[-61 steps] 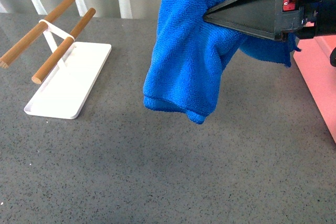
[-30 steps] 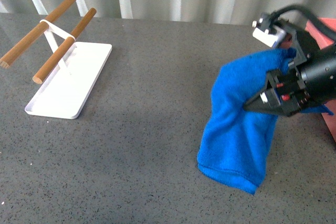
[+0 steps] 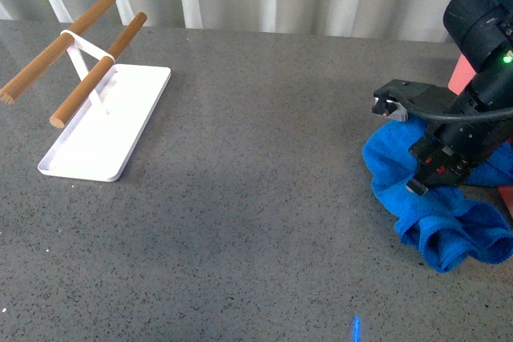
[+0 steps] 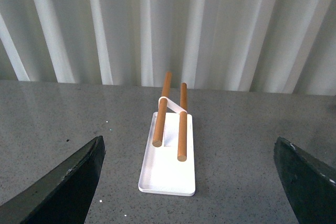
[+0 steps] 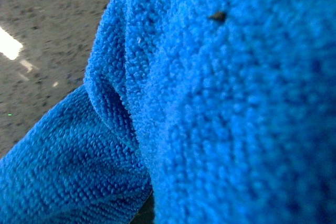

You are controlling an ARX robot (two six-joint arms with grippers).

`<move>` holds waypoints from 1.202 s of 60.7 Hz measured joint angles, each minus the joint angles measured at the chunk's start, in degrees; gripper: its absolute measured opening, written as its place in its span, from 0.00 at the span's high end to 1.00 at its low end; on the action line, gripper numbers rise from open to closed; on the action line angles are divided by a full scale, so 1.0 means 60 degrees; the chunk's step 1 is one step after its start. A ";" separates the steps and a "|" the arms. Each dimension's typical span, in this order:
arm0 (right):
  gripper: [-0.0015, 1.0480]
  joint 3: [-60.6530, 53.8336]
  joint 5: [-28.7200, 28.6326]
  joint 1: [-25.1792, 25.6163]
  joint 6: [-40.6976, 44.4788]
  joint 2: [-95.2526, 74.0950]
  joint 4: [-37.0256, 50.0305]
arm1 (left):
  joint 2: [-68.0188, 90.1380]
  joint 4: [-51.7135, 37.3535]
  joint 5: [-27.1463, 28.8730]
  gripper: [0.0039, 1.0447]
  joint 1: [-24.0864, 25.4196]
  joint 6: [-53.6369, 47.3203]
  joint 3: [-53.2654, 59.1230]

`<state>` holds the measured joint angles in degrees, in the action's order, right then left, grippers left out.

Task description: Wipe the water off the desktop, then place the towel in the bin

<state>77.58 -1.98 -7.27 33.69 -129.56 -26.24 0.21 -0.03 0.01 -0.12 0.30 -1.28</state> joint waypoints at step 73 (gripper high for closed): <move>0.96 0.3013 -0.1107 -0.1621 -0.1599 0.2390 -0.1534 | -0.0004 0.0000 0.0000 0.06 0.0000 -0.0004 0.0000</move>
<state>95.66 -8.62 -16.99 24.10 -115.22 -35.44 0.19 -0.03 0.01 -0.12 0.27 -1.28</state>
